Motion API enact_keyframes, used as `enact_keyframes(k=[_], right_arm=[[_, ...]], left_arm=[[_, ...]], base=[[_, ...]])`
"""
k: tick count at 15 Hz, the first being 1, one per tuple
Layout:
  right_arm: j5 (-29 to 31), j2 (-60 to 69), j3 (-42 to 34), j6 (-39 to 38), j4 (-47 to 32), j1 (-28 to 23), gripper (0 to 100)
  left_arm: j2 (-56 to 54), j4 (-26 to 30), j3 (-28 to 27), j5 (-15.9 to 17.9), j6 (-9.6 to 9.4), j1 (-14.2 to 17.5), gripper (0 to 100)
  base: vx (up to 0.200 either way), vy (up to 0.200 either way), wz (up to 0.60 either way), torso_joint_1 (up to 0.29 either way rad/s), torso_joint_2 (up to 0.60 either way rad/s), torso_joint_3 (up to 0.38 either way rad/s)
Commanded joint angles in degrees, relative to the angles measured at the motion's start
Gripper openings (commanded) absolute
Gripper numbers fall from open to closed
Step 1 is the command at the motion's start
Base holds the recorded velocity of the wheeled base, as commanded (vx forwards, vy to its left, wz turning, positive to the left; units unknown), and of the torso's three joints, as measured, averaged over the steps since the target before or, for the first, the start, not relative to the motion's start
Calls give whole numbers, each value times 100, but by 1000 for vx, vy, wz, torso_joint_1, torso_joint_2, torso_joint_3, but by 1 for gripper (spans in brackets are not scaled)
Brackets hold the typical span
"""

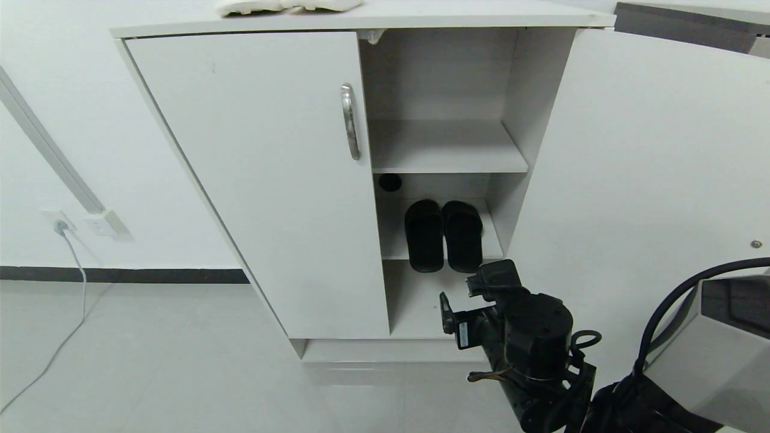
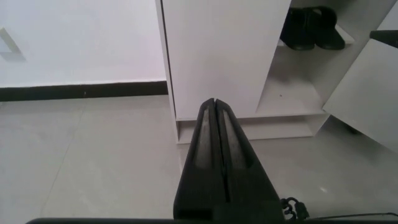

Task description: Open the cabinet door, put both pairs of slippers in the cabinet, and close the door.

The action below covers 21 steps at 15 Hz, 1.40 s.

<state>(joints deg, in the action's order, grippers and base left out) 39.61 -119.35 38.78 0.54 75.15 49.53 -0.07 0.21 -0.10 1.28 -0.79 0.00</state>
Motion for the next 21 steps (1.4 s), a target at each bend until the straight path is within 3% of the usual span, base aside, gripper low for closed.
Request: enact_keyframes(k=[1,9,14,21], right_arm=[[-85,8,-55,-1,61,-40,100],[-173,25,-116,52,307,-75,100],[-173,8,-134,61,307,-84,100],[-287,17,-222,69,368,-110,100]], left_arm=[[7,-3,1,-5,-9,0,0],[7,-3,1,-5,-9,0,0],[7,-3,1,4,-9,0,0],[7,-3,1,4,-9,0,0]], base=[[0,0,0,7,-2,203],[0,0,0,4,2,192],[0,0,0,0,0,0],[0,200,0,4,1,4]])
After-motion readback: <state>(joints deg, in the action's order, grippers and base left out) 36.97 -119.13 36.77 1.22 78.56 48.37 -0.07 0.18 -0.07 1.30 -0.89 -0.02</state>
